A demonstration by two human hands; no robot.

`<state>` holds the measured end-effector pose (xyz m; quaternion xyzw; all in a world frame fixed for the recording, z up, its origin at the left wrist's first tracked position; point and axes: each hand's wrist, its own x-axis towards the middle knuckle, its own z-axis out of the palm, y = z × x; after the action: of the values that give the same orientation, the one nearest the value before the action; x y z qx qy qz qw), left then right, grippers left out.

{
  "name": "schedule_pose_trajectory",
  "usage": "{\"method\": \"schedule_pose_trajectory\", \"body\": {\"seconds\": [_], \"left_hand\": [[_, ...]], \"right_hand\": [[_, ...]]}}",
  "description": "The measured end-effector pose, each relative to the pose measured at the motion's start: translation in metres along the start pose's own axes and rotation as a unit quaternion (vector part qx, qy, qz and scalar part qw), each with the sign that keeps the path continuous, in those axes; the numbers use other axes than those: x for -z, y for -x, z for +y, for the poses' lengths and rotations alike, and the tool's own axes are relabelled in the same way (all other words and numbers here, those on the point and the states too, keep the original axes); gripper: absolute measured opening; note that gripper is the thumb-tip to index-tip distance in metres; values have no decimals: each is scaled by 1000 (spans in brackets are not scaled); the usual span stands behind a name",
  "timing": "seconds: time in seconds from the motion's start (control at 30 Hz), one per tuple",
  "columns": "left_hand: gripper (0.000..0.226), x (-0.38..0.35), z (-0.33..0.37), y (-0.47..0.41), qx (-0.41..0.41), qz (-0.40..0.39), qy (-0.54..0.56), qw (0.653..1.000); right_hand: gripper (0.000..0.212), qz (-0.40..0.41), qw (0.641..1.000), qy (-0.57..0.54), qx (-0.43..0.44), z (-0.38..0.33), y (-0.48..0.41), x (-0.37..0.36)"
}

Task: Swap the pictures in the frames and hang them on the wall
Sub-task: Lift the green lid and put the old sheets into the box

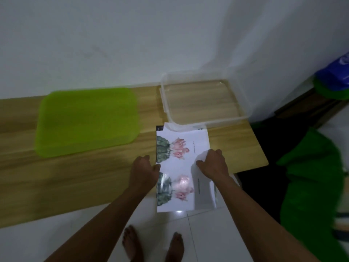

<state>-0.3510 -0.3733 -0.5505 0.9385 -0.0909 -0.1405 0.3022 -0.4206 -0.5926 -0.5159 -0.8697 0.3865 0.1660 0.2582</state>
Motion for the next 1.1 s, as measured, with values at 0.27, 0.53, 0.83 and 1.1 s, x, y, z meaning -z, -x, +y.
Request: {"method": "schedule_pose_trajectory", "body": {"seconds": [0.27,0.53,0.83,1.1], "left_hand": [[27,-27,33,-1,89,25,61,994],[20,-18,35,-8,166,-11,118,979],[32,-2,34,-1,186,-73,259,945],[13,2,39,27,167,-61,273,945]], "right_hand": [[58,26,998,-52,11,11,-6,-8],[58,21,986,-160,-32,14,-18,-4],[33,-28,958,-284,-11,24,-14,-2],[40,-61,911,-407,21,43,18,1]]}}
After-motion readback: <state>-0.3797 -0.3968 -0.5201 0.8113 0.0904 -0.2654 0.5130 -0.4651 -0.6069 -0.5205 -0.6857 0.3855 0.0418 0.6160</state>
